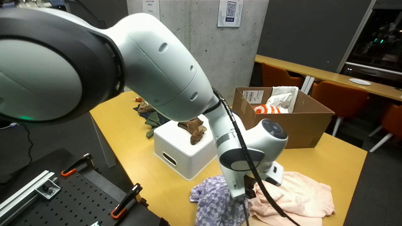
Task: Cover the moose toy with the purple cloth, then lift it and put it on the basket
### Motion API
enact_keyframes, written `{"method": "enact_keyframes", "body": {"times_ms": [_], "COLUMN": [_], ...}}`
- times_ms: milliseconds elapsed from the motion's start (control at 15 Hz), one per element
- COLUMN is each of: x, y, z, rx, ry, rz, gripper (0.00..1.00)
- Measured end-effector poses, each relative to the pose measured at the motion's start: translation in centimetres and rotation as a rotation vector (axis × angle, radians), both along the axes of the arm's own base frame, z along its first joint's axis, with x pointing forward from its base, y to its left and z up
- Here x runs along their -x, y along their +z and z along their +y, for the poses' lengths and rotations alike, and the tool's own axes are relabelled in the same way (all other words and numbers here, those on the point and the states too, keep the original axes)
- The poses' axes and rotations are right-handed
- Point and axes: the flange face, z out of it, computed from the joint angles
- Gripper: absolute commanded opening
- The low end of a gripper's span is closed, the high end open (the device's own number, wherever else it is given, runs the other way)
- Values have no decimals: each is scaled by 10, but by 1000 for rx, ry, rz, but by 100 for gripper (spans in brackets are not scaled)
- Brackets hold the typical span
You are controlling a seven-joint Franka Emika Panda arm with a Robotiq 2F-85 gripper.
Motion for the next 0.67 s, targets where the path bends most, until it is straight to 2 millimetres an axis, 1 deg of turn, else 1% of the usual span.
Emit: {"method": "enact_keyframes", "body": {"times_ms": [133, 200, 267, 333, 467, 600, 667], "x": [0, -1, -4, -9, -22, -41, -53], "y": [45, 70, 96, 122, 175, 222, 242], "z": [-33, -45, -53, -57, -51, -26, -8], "rx": [27, 38, 47, 57, 71, 81, 86], "ry": [-28, -36, -38, -35, -13, 33, 62], "rz": [-33, -52, -72, -93, -133, -166, -181], "gripper": [1, 1, 1, 1, 1, 1, 1]}}
